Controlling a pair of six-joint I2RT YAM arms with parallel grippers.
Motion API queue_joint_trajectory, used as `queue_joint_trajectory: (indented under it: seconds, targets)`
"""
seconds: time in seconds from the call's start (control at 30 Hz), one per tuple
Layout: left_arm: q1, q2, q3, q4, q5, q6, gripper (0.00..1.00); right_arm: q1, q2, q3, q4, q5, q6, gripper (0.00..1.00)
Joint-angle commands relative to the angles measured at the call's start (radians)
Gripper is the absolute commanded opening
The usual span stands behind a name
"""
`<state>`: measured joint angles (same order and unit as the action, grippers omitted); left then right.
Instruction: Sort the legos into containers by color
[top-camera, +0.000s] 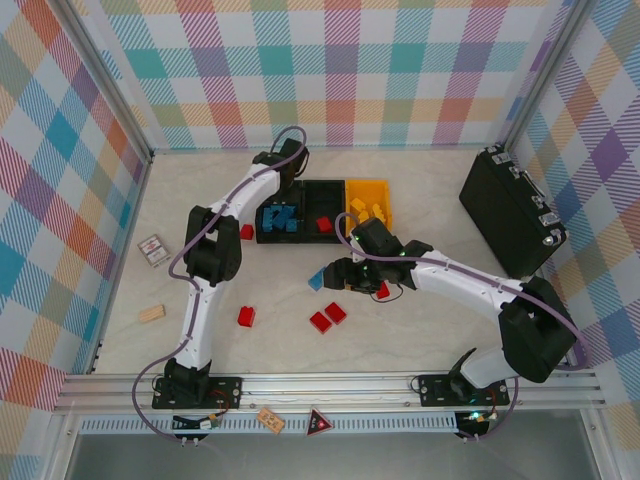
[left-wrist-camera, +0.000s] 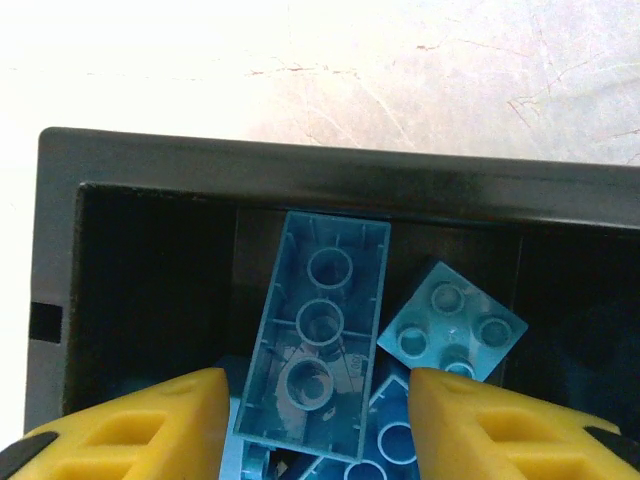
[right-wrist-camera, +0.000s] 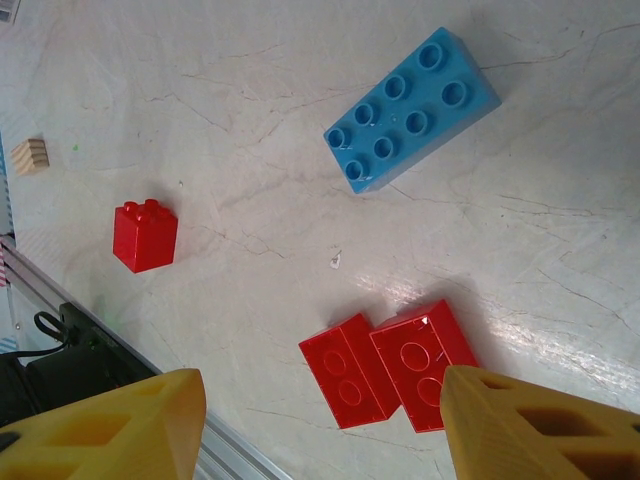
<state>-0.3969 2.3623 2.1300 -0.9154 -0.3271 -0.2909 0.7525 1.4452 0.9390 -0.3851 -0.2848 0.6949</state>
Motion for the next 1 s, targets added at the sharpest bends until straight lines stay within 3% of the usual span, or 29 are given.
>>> queue_joint_trajectory:
  seconds: [0.0, 0.53, 0.77, 0.97]
  targets:
    - [-0.010, -0.085, 0.016, -0.033, -0.009, 0.006, 0.50, 0.005, 0.006, 0.018, 0.010, -0.025, -0.001, 0.63]
    - [-0.008, -0.500, -0.445, 0.119, 0.058, -0.071, 0.55, 0.032, -0.061, 0.000, -0.004, 0.000, 0.000, 0.64]
    - [0.059, -0.626, -0.623, 0.176, 0.097, -0.140, 0.58, 0.051, -0.070, 0.001, -0.012, 0.012, -0.006, 0.65]
    - [0.117, -0.641, -0.686, 0.181, 0.091, -0.148, 0.60, 0.059, -0.055, 0.004, -0.007, 0.010, -0.006, 0.65]
